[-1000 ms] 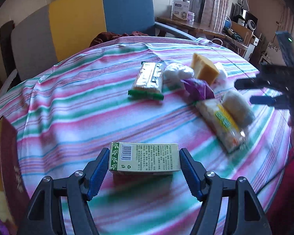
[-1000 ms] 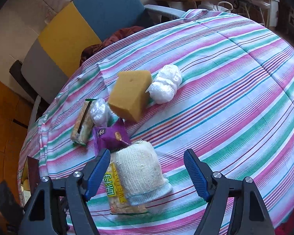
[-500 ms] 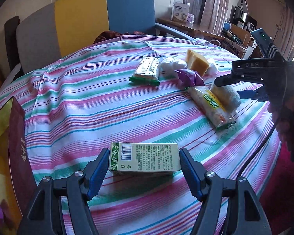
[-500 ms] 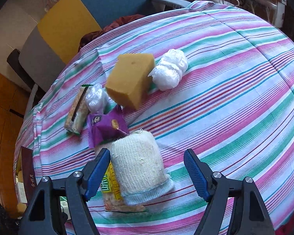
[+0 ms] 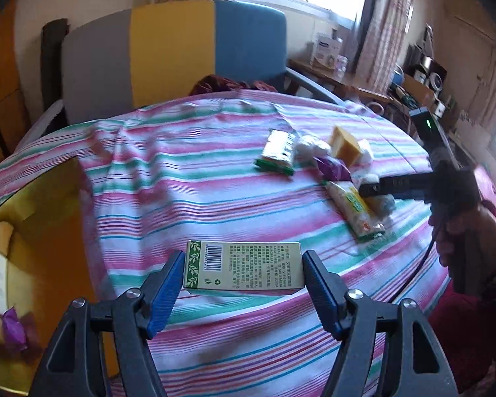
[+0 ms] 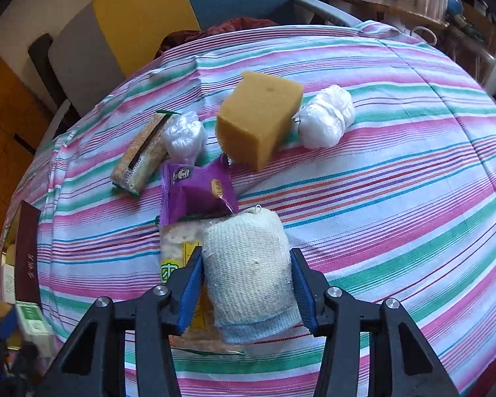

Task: Organize objects
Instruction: 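Carry the green box into the tray with the left tool while the right tool grasps the gauze roll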

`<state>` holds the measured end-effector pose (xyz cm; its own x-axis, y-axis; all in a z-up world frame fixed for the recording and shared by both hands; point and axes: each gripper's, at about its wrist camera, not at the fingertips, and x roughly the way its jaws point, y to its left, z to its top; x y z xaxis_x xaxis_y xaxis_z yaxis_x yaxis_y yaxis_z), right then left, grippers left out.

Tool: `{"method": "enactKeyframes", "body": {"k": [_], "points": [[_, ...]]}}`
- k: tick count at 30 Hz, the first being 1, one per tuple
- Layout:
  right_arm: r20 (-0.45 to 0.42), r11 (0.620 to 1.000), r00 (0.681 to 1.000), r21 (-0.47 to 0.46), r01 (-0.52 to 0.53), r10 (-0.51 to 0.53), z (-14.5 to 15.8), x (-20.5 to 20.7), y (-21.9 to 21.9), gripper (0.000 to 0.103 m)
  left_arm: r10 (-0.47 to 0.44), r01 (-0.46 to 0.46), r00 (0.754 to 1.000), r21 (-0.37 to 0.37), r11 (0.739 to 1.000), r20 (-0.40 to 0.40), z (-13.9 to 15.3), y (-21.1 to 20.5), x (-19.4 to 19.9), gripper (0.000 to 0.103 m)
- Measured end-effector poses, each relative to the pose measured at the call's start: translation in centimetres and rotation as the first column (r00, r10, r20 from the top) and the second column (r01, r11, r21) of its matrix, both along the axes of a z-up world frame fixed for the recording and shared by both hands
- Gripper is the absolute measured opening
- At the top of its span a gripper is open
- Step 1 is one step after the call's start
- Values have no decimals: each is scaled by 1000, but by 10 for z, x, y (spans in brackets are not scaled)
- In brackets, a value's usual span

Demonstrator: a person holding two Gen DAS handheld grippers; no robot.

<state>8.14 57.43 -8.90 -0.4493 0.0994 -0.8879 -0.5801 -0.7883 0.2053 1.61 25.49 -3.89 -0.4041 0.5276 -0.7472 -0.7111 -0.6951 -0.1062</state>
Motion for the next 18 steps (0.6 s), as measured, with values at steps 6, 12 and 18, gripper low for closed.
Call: {"method": "enactKeyframes", "body": {"k": [6,12,18], "points": [[14,999,1000,41,-15,14,0,-2,-4,50,189,-190,982,35,981,26,17,-69,-37,72],[27,996,999,78,-32,30,-1,-6,-8,50,393,-394,919,15,919,34,18,-141,-92,72],[31,995,999,93,-38,35,-1,-5,-8,50,481,-480,877,-34,876,18,8,-177,-129,72]]}}
